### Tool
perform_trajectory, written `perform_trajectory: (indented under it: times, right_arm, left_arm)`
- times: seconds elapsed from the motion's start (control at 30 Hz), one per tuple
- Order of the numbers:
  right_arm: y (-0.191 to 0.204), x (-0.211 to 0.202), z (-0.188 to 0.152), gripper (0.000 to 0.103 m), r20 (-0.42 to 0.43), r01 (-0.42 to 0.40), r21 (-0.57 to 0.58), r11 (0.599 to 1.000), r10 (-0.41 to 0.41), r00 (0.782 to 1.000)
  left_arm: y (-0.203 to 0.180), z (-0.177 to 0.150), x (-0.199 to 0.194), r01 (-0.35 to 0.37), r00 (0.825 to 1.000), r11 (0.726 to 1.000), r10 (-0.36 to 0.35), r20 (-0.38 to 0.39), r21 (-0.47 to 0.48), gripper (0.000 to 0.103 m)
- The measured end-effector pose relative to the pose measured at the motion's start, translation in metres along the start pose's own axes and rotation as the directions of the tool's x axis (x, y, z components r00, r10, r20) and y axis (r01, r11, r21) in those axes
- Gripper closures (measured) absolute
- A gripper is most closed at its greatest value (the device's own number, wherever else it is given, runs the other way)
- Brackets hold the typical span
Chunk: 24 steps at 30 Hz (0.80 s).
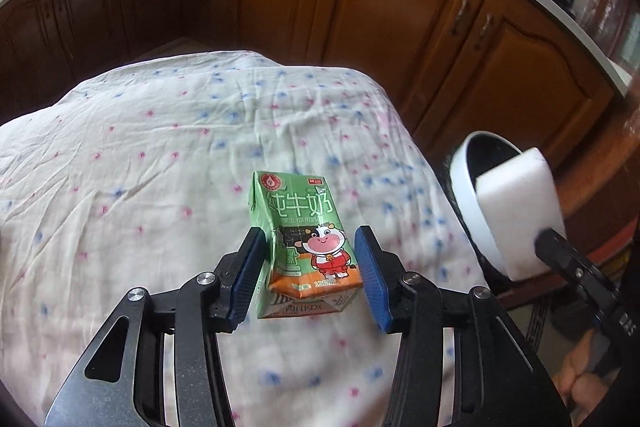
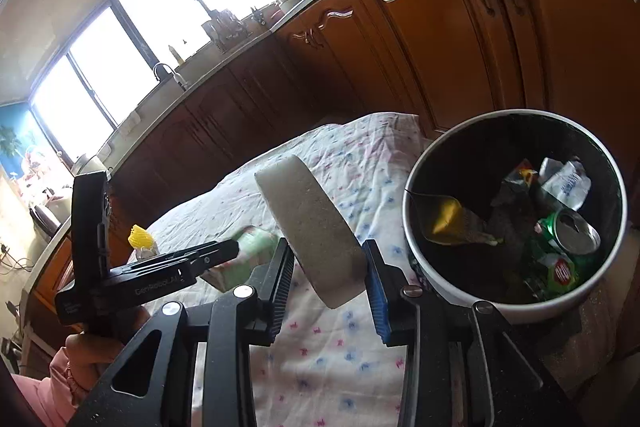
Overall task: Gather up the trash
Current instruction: 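Grasp the green milk carton with the left tool while the right tool grasps the white foam block, then carry the milk carton and foam block with both tools over the bin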
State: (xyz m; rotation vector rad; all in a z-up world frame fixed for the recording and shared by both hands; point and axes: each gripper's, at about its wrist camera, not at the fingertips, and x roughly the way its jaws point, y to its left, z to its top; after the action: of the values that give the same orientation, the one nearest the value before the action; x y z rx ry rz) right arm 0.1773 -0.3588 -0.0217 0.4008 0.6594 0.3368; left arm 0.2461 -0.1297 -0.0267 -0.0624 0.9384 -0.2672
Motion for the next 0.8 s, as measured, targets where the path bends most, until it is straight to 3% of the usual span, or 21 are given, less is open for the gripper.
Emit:
perform_trajectory:
  times: [0.07, 0.1, 0.13, 0.4, 0.47, 0.5, 0.6, 0.8]
  right_arm:
    - [-0.002, -0.005, -0.002, 0.068, 0.007, 0.005, 0.005, 1.000, -0.005, 1.000]
    - [-0.003, -0.008, -0.003, 0.068, 0.011, 0.007, 0.007, 1.000, -0.007, 1.000]
    - [-0.005, -0.011, -0.004, 0.068, 0.015, 0.008, 0.009, 1.000, -0.008, 1.000]
    - [-0.012, -0.025, -0.011, 0.068, 0.029, 0.015, 0.020, 1.000, -0.015, 0.999]
    - [-0.014, -0.025, -0.012, 0.068, 0.027, 0.016, 0.026, 1.000, -0.017, 0.999]
    - [-0.014, -0.025, -0.013, 0.068, 0.025, 0.015, 0.030, 0.999, -0.016, 1.000]
    - [-0.015, -0.021, -0.017, 0.068, 0.017, 0.015, 0.036, 0.999, -0.015, 1.000]
    - [-0.016, -0.021, -0.021, 0.068, 0.010, 0.015, 0.039, 0.999, -0.015, 1.000]
  left_arm:
    - [-0.006, -0.006, -0.004, -0.007, 1.000, 1.000, 0.007, 0.004, 0.017, 0.062]
    - [-0.010, -0.009, -0.005, -0.012, 1.000, 0.999, 0.013, -0.002, 0.030, 0.095]
    - [-0.011, -0.010, -0.005, -0.005, 1.000, 0.999, 0.006, -0.018, 0.033, 0.101]
    - [-0.025, -0.022, -0.008, 0.023, 0.999, 0.998, -0.021, -0.035, 0.055, 0.101]
    - [-0.020, -0.023, -0.008, 0.015, 0.999, 0.999, -0.014, -0.032, 0.037, 0.096]
    - [-0.018, -0.024, -0.008, 0.011, 0.999, 0.999, -0.010, -0.030, 0.032, 0.087]
    - [-0.013, -0.025, -0.007, -0.024, 0.999, 1.000, 0.025, -0.024, 0.014, 0.042]
    - [-0.024, -0.032, 0.015, -0.046, 0.997, 0.996, 0.051, -0.059, 0.075, 0.038]
